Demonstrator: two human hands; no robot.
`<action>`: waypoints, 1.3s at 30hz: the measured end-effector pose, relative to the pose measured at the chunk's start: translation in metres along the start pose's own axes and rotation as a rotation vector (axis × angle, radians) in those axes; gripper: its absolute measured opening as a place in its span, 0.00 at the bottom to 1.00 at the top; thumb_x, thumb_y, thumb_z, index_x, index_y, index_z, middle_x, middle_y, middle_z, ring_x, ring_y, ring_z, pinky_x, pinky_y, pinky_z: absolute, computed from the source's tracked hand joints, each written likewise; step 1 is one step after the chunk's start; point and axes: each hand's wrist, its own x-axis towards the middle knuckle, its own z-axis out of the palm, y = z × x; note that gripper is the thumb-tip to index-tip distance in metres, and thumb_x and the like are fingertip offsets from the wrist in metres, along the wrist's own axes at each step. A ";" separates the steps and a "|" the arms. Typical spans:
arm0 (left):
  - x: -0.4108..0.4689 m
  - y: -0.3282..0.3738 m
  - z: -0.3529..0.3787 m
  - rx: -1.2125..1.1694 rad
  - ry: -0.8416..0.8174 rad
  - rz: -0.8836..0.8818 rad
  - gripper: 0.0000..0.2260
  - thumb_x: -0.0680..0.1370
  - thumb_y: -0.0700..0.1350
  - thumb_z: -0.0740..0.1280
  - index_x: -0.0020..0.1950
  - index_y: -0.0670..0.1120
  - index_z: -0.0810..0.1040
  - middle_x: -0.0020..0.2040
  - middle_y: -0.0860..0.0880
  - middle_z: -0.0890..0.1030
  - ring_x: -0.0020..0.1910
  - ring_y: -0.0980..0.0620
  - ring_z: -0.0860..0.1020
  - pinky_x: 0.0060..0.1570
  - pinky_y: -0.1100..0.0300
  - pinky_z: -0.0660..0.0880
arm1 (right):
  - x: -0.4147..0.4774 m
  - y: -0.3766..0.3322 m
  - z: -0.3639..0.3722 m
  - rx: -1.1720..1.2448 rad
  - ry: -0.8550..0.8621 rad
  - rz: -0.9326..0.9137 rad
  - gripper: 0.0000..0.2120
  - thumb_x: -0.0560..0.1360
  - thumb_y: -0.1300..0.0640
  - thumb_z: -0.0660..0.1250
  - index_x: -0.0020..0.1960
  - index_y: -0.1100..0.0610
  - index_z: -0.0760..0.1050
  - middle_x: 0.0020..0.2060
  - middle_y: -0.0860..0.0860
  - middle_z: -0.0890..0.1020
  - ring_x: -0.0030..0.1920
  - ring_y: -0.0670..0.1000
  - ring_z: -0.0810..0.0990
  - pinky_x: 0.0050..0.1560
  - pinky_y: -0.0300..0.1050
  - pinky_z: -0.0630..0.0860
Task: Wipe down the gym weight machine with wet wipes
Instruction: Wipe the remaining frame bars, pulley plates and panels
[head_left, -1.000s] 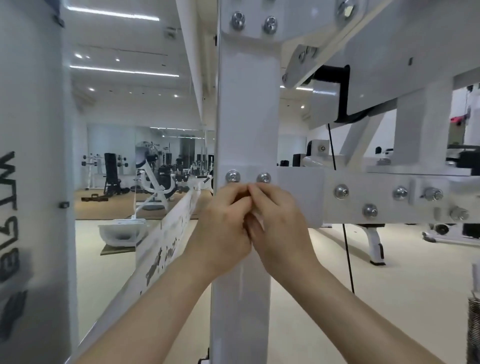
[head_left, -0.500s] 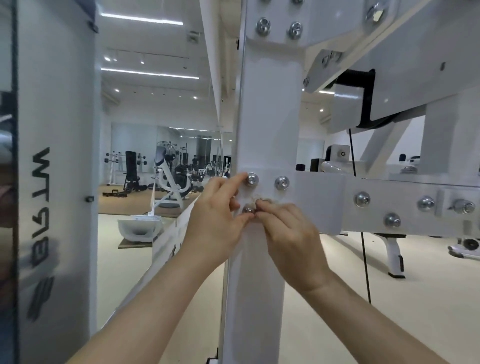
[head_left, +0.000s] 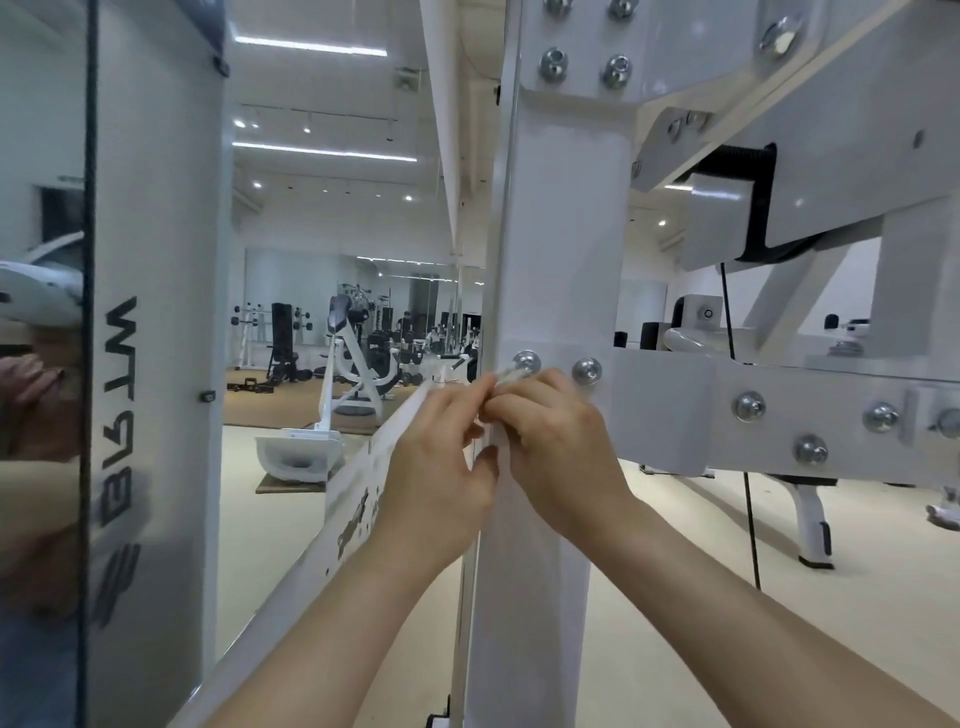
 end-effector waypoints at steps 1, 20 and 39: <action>-0.001 0.000 0.001 0.036 0.000 0.034 0.24 0.73 0.39 0.67 0.69 0.51 0.74 0.52 0.57 0.75 0.49 0.62 0.74 0.53 0.67 0.74 | 0.001 0.000 -0.002 0.001 0.010 0.015 0.10 0.70 0.67 0.63 0.43 0.58 0.82 0.41 0.50 0.84 0.40 0.54 0.75 0.42 0.41 0.72; 0.004 -0.008 0.015 0.128 0.116 0.061 0.06 0.73 0.43 0.73 0.37 0.47 0.78 0.34 0.52 0.76 0.33 0.53 0.72 0.35 0.59 0.70 | -0.027 0.013 -0.026 0.116 0.139 0.345 0.12 0.73 0.68 0.66 0.52 0.59 0.83 0.46 0.52 0.78 0.42 0.46 0.77 0.47 0.34 0.73; 0.050 0.025 0.042 0.489 0.145 0.462 0.04 0.71 0.34 0.74 0.44 0.39 0.81 0.42 0.43 0.79 0.38 0.43 0.76 0.32 0.51 0.75 | -0.034 0.030 -0.080 -0.239 0.114 0.236 0.19 0.67 0.74 0.62 0.54 0.64 0.81 0.47 0.59 0.81 0.49 0.55 0.74 0.45 0.42 0.71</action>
